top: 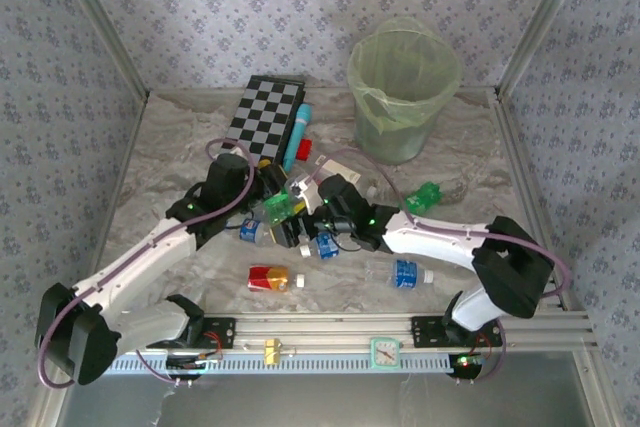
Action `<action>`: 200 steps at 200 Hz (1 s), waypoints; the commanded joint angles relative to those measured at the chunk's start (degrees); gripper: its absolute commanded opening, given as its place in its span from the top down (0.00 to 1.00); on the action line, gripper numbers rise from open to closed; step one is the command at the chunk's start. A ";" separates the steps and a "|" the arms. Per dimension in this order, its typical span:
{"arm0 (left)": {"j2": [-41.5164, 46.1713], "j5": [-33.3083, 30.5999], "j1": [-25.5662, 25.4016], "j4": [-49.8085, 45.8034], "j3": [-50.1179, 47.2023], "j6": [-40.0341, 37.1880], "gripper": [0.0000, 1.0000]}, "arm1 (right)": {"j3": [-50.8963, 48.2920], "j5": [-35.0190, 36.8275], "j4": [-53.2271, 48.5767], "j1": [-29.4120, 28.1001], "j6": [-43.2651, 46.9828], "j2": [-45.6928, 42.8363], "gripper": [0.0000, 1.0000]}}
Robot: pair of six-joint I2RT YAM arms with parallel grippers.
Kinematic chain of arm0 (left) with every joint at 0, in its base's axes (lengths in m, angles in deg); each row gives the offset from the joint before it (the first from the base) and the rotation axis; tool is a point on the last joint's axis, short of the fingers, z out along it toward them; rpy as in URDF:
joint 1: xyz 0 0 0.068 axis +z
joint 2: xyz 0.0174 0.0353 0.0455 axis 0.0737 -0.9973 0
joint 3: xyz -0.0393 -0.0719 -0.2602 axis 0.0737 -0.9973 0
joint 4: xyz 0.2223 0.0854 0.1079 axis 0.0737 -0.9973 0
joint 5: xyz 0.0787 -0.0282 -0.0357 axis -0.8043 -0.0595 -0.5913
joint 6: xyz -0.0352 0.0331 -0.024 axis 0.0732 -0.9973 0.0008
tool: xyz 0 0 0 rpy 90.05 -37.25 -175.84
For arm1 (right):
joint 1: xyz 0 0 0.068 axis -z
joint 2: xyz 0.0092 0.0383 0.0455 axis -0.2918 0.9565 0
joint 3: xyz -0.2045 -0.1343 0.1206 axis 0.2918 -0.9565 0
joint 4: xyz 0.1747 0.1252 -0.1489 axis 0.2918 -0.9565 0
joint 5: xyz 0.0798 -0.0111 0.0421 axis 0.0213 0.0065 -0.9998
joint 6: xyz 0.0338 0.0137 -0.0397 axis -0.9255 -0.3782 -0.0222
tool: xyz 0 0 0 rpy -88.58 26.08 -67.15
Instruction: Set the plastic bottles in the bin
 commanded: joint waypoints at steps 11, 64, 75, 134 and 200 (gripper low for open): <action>2.43 1.47 -0.84 1.60 -1.64 2.72 0.56 | 0.73 -1.58 3.50 -0.02 -0.91 1.65 0.07; 2.80 1.35 -1.52 2.02 -2.80 3.73 0.55 | 1.03 -3.18 3.95 0.41 -1.53 1.89 0.30; 2.82 1.36 -1.56 2.02 -2.75 3.73 0.54 | 0.80 -3.20 4.12 0.41 -1.68 1.76 0.35; 4.90 -2.49 -0.48 -3.27 -0.40 -0.02 0.00 | 0.22 -1.75 1.94 1.20 -1.24 -0.36 0.37; 11.68 -2.50 9.39 -8.86 -2.99 -4.89 0.00 | -1.85 5.20 -11.32 9.24 4.80 -12.95 0.37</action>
